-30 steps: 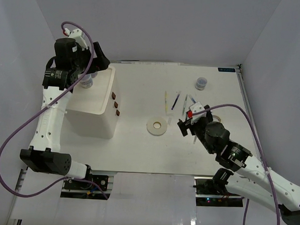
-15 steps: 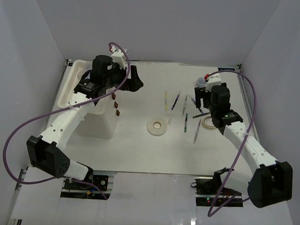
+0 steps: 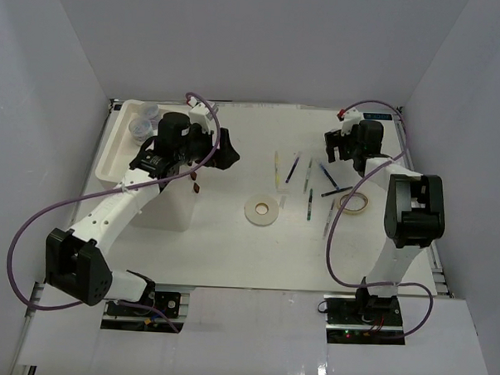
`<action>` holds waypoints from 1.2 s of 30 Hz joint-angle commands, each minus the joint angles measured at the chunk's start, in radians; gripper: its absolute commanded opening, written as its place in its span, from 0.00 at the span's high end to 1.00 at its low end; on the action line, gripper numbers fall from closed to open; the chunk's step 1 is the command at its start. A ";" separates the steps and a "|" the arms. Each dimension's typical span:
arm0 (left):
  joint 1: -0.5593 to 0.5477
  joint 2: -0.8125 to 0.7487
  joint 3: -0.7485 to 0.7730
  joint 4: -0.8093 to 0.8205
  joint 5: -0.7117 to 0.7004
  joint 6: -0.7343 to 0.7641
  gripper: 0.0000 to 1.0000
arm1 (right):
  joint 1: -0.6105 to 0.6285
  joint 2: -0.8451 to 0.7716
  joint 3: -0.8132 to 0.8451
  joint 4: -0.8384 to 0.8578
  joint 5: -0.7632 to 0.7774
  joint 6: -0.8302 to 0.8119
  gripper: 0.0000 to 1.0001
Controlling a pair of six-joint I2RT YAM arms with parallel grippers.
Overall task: Sort the stationery into containers
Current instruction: Pick up the stationery from the center of the board.
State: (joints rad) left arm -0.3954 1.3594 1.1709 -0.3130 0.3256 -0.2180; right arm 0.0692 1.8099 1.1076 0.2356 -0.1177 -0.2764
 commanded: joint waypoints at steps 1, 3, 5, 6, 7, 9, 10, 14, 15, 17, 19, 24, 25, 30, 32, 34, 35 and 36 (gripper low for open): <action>-0.003 -0.051 -0.004 0.048 -0.046 0.014 0.02 | -0.029 0.080 0.106 0.084 -0.118 -0.079 0.10; -0.003 -0.040 -0.008 0.048 -0.059 0.019 0.02 | -0.048 0.142 0.162 0.082 -0.132 -0.078 0.10; -0.003 -0.034 -0.010 0.048 -0.053 0.014 0.02 | -0.057 0.186 0.210 0.076 -0.140 -0.076 0.10; -0.003 -0.031 -0.008 0.048 -0.050 0.011 0.02 | -0.057 0.196 0.225 0.073 -0.140 -0.083 0.09; -0.003 -0.023 -0.008 0.048 -0.045 0.011 0.02 | -0.057 0.207 0.239 0.062 -0.137 -0.086 0.10; -0.003 -0.017 -0.004 0.045 -0.037 0.009 0.02 | -0.057 0.239 0.288 0.044 -0.148 -0.101 0.10; -0.003 -0.014 -0.005 0.042 -0.039 0.009 0.02 | -0.057 0.250 0.305 0.021 -0.155 -0.110 0.09; -0.003 -0.006 -0.004 0.035 -0.048 0.011 0.02 | -0.057 0.314 0.379 -0.027 -0.187 -0.144 0.09; -0.003 -0.003 -0.002 0.035 -0.051 0.012 0.02 | -0.057 0.325 0.391 -0.030 -0.191 -0.152 0.08; -0.003 0.003 -0.004 0.034 -0.060 0.014 0.02 | -0.057 0.359 0.441 -0.077 -0.206 -0.159 0.08; -0.003 0.007 -0.004 0.032 -0.062 0.016 0.02 | -0.057 0.385 0.490 -0.108 -0.214 -0.172 0.07; -0.003 0.015 -0.002 0.031 -0.059 0.014 0.02 | -0.057 0.413 0.547 -0.192 -0.223 -0.190 0.06; -0.005 0.018 -0.002 0.032 -0.059 0.014 0.02 | -0.057 0.419 0.570 -0.208 -0.223 -0.198 0.06; -0.003 0.021 -0.002 0.031 -0.060 0.014 0.02 | -0.057 0.439 0.604 -0.269 -0.226 -0.201 0.02; -0.003 0.020 -0.004 0.032 -0.060 0.014 0.02 | -0.057 0.451 0.630 -0.289 -0.226 -0.201 0.00; -0.003 0.020 -0.005 0.031 -0.060 0.014 0.02 | -0.057 0.457 0.638 -0.298 -0.223 -0.199 0.07; -0.003 0.020 -0.005 0.031 -0.062 0.014 0.02 | -0.057 0.459 0.640 -0.298 -0.220 -0.198 0.11; -0.003 0.018 -0.004 0.032 -0.063 0.014 0.02 | -0.057 0.459 0.640 -0.298 -0.220 -0.198 0.13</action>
State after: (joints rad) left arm -0.3954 1.3849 1.1706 -0.2848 0.2695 -0.2138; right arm 0.0132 2.2513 1.7058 -0.0372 -0.3214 -0.4660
